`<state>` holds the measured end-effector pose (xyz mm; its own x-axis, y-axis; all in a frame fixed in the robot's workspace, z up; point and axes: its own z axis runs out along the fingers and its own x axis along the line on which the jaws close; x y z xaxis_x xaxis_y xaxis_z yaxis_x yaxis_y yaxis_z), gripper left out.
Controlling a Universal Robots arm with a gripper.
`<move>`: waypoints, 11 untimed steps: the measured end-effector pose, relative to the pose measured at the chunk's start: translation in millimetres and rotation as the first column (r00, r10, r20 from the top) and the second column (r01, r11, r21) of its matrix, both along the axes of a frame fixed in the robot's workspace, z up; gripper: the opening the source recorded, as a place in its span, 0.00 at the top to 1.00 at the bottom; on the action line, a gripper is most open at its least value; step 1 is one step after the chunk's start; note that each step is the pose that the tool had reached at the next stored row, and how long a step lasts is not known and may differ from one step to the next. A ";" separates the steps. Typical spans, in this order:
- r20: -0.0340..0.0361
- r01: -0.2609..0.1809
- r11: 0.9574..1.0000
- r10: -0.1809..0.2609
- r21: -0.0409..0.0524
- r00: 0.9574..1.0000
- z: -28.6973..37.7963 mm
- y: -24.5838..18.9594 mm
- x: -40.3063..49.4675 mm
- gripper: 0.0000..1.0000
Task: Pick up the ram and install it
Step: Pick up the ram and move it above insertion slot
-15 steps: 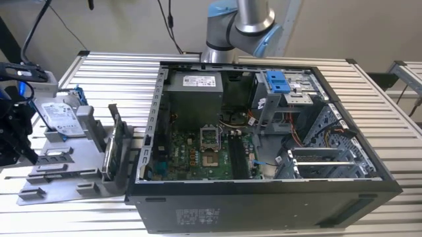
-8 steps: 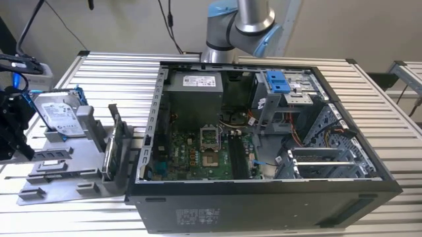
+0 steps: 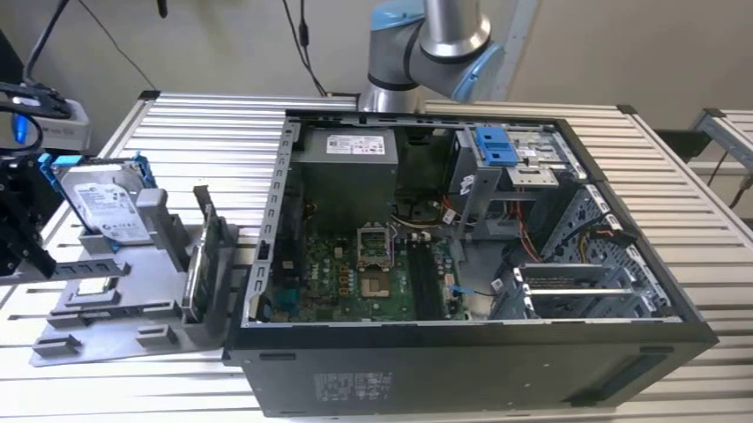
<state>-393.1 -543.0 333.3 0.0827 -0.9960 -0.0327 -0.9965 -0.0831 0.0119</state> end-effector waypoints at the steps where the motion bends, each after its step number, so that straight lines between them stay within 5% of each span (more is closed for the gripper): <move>1: 0.000 0.000 1.000 0.000 0.000 1.000 2.0 0.2 0.0 0.85; 11: 0.000 0.000 1.000 0.000 0.000 1.000 26.2 0.3 0.0 0.85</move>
<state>-393.1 -542.7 359.5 0.0827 -0.9960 -0.0328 -0.9965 -0.0831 0.0119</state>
